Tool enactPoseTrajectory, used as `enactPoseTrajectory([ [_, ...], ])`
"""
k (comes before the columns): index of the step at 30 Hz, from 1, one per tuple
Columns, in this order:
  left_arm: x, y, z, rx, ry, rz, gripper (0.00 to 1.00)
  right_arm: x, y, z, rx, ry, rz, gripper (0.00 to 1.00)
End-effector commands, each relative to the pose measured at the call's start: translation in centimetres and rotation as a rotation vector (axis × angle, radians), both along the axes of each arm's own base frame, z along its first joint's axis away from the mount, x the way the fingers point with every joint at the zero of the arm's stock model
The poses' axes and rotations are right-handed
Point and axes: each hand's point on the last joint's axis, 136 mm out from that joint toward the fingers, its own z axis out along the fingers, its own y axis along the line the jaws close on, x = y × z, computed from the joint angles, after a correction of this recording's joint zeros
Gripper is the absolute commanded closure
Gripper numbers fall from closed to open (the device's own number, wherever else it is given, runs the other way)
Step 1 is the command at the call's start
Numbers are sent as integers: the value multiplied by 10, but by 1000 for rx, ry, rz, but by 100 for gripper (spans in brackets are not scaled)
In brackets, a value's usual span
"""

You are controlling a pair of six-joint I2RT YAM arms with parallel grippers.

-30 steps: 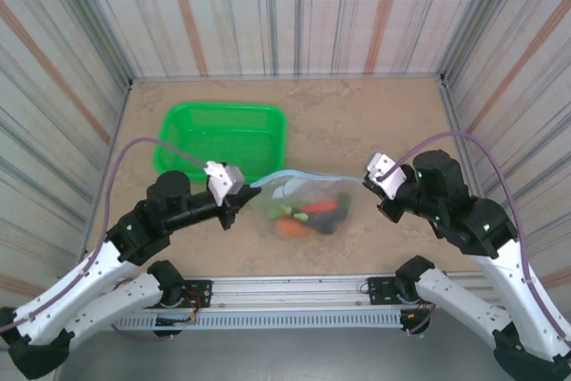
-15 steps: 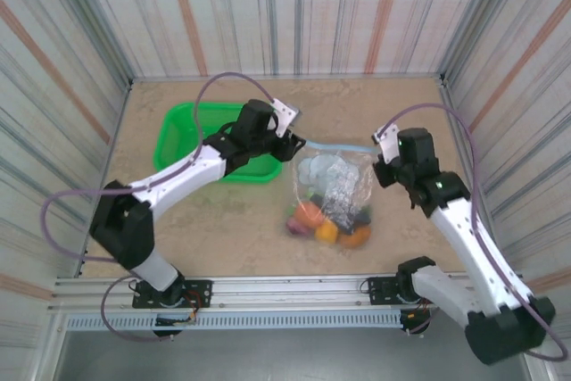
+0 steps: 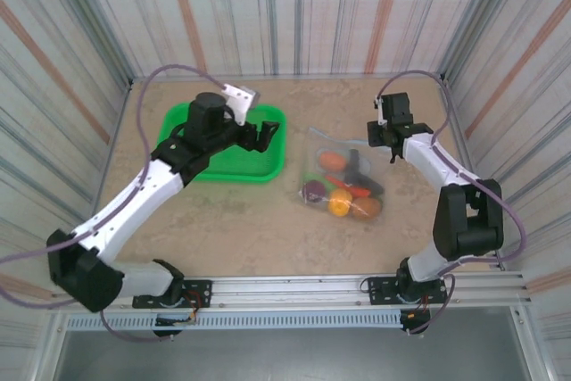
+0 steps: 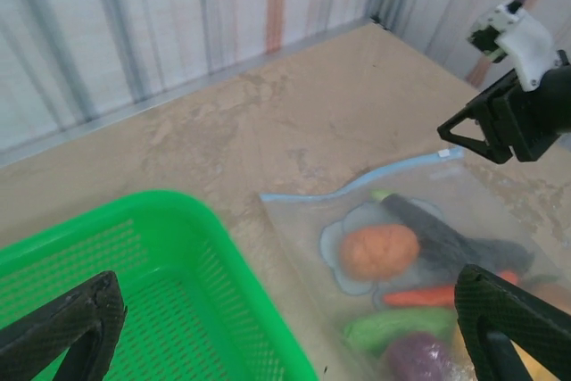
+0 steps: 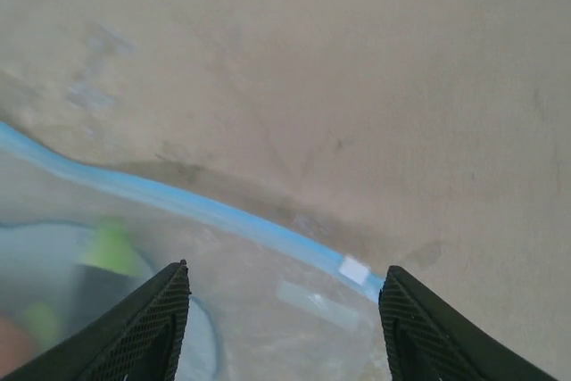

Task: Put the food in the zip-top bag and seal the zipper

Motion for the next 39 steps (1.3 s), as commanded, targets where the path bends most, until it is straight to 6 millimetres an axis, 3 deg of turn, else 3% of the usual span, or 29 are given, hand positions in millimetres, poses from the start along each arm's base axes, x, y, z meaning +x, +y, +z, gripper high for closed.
enactPoseTrajectory([
  [1, -41, 29, -31, -8, 187, 89, 1, -6, 30, 52, 8, -125, 68, 44],
  [6, -114, 64, -59, -155, 341, 202, 1, -31, 75, 77, 106, -202, 167, 50],
  [8, -138, 85, -81, -188, 421, 309, 2, -38, 73, 81, 148, -209, 137, 51],
  [11, -168, 113, -125, -84, 582, 443, 2, -53, 72, 86, 183, -204, 152, 51],
  [14, -178, 139, -158, 51, 680, 604, 1, -65, 70, 90, 195, -204, 158, 48],
  [17, -155, 135, -164, 72, 677, 631, 1, -75, 68, 93, 204, -210, 171, 44],
  [21, -111, 128, -193, 81, 736, 655, 1, -83, 67, 100, 200, -232, 198, 41],
  [23, -88, 134, -202, 120, 702, 670, 1, -87, 66, 105, 196, -251, 208, 31],
  [25, -63, 142, -207, 152, 644, 682, 1, -91, 65, 103, 210, -264, 211, 32],
  [32, 19, 146, -203, 167, 470, 599, 1, -101, 52, 77, 215, -141, 198, 32],
  [35, 50, 156, -197, 155, 344, 579, 1, -103, 49, 79, 205, -181, 219, 31],
  [39, 74, 167, -195, 20, 355, 566, 5, -90, 40, 72, 166, -192, 219, 29],
])
